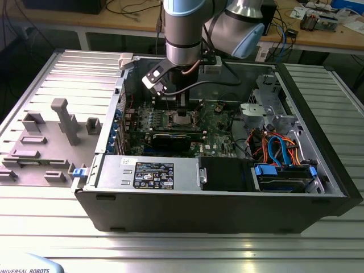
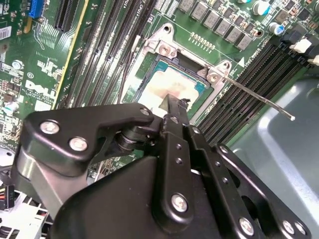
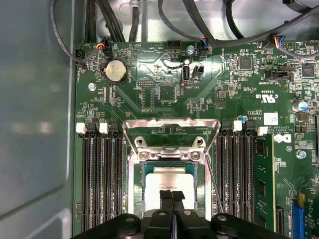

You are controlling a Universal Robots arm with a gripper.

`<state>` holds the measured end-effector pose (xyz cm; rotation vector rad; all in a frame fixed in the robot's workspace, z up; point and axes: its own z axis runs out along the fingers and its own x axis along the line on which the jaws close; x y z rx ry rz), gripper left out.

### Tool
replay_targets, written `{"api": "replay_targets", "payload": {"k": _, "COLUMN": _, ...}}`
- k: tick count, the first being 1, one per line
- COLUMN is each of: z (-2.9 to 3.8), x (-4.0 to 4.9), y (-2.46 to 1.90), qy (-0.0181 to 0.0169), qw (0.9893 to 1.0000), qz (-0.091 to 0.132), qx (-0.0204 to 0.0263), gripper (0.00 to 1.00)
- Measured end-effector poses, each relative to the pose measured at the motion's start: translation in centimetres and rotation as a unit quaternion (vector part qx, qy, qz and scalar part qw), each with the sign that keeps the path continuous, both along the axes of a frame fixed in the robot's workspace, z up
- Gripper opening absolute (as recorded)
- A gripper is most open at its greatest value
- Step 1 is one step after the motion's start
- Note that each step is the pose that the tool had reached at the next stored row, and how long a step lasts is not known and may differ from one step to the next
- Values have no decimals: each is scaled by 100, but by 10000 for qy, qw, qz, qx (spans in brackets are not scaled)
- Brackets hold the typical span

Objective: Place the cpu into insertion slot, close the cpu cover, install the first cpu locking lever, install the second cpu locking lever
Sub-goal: 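Place the cpu into insertion slot, then close the cpu cover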

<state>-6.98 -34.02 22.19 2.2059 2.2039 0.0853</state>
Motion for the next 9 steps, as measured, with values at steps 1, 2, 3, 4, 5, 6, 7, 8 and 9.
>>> {"api": "replay_targets", "payload": {"k": 1, "z": 3, "x": 13, "y": 0, "qy": 42, "qw": 10000, "qz": 0, "qx": 0, "gripper": 11}}
{"api": "replay_targets", "payload": {"k": 2, "z": 5, "x": 34, "y": 0, "qy": 94, "qw": 10000, "qz": 0, "qx": 0, "gripper": 11}}
{"api": "replay_targets", "payload": {"k": 3, "z": 4, "x": 47, "y": 0, "qy": 127, "qw": 9999, "qz": 1, "qx": 1, "gripper": 11}}
{"api": "replay_targets", "payload": {"k": 4, "z": 4, "x": 53, "y": 0, "qy": 141, "qw": 9999, "qz": 1, "qx": 1, "gripper": 11}}
{"api": "replay_targets", "payload": {"k": 5, "z": 5, "x": 53, "y": 0, "qy": 143, "qw": 9999, "qz": 0, "qx": 0, "gripper": 11}}
{"api": "replay_targets", "payload": {"k": 6, "z": 5, "x": 53, "y": 0, "qy": 144, "qw": 9999, "qz": 0, "qx": 0, "gripper": 11}}
{"api": "replay_targets", "payload": {"k": 7, "z": 5, "x": 55, "y": 0, "qy": 146, "qw": 9999, "qz": 0, "qx": 0, "gripper": 11}}
{"api": "replay_targets", "payload": {"k": 8, "z": 5, "x": 57, "y": 0, "qy": 149, "qw": 9999, "qz": 0, "qx": 0, "gripper": 11}}
{"api": "replay_targets", "payload": {"k": 9, "z": 5, "x": 57, "y": 0, "qy": 149, "qw": 9999, "qz": 0, "qx": 0, "gripper": 11}}
